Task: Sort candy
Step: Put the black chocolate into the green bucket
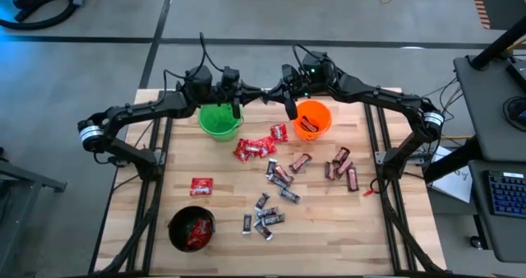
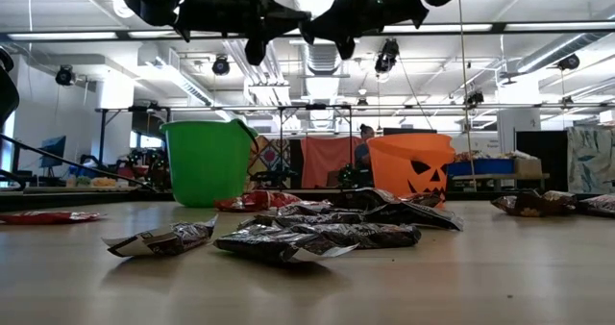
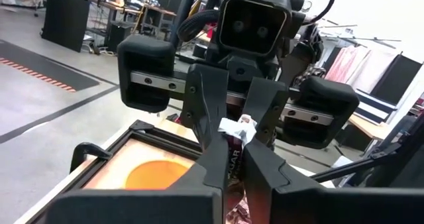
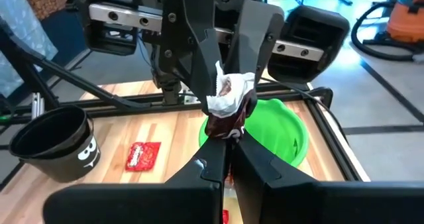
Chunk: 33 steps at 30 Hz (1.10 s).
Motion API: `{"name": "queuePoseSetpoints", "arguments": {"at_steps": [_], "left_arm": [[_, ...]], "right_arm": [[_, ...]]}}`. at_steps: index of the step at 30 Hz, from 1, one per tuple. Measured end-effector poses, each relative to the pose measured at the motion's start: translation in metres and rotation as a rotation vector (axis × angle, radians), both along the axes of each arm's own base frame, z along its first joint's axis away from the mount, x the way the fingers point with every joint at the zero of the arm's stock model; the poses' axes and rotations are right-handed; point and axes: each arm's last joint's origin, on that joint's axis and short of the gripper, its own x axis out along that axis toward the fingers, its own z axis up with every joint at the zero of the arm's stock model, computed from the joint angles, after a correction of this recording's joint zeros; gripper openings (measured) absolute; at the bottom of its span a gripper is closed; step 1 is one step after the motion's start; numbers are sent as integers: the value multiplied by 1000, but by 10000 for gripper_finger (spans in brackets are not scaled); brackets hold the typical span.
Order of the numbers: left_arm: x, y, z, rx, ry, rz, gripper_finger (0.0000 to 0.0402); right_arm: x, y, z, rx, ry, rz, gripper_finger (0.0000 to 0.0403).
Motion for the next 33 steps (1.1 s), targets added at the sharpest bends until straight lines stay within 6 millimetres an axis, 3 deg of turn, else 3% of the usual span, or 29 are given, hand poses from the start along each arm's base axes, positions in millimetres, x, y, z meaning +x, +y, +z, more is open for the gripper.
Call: {"name": "queuePoseSetpoints", "arguments": {"at_steps": [4, 17, 25, 33], "left_arm": [[0, 1, 0, 0, 1, 5, 5], [-7, 7, 1, -13, 11, 37, 4], [-43, 10, 10, -82, 148, 120, 4], [-97, -15, 13, -138, 574, 303, 4]], "right_arm": [[0, -1, 0, 33, 9, -24, 30], [-4, -4, 2, 93, 18, -76, 167], [-18, -21, 0, 169, 56, -150, 206], [-42, -57, -4, 110, 93, -328, 210]]}}
